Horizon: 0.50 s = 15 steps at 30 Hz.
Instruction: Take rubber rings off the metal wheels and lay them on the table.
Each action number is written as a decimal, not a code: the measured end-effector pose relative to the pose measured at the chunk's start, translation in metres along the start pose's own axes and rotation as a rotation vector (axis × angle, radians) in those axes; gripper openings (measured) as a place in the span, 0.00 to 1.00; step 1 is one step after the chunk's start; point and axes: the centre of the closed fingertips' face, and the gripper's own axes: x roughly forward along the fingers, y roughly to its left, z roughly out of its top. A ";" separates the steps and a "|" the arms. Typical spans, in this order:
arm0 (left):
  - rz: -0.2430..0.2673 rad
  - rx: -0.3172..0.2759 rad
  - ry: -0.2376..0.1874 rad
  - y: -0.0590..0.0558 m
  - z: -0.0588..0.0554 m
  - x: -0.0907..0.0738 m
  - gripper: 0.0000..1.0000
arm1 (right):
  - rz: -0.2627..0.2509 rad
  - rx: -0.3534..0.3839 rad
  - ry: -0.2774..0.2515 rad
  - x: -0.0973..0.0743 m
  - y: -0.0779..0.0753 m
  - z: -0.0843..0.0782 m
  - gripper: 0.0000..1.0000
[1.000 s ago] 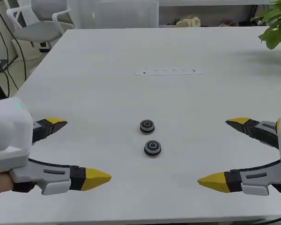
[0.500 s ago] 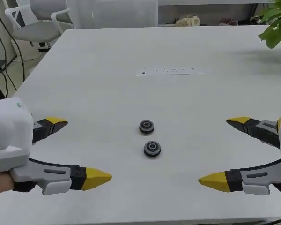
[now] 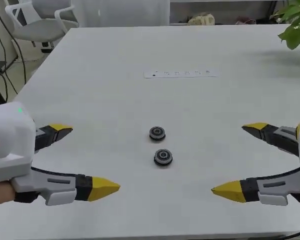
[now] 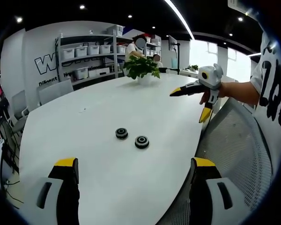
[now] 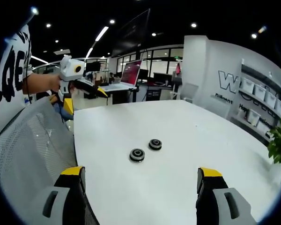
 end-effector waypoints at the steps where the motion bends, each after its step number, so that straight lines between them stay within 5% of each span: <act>1: 0.000 0.000 0.000 0.000 0.000 0.000 0.98 | 0.000 0.000 0.000 0.000 0.000 0.000 0.99; 15: 0.005 -0.007 -0.009 0.006 0.001 0.001 0.98 | 0.004 -0.013 -0.004 0.005 -0.006 0.005 0.99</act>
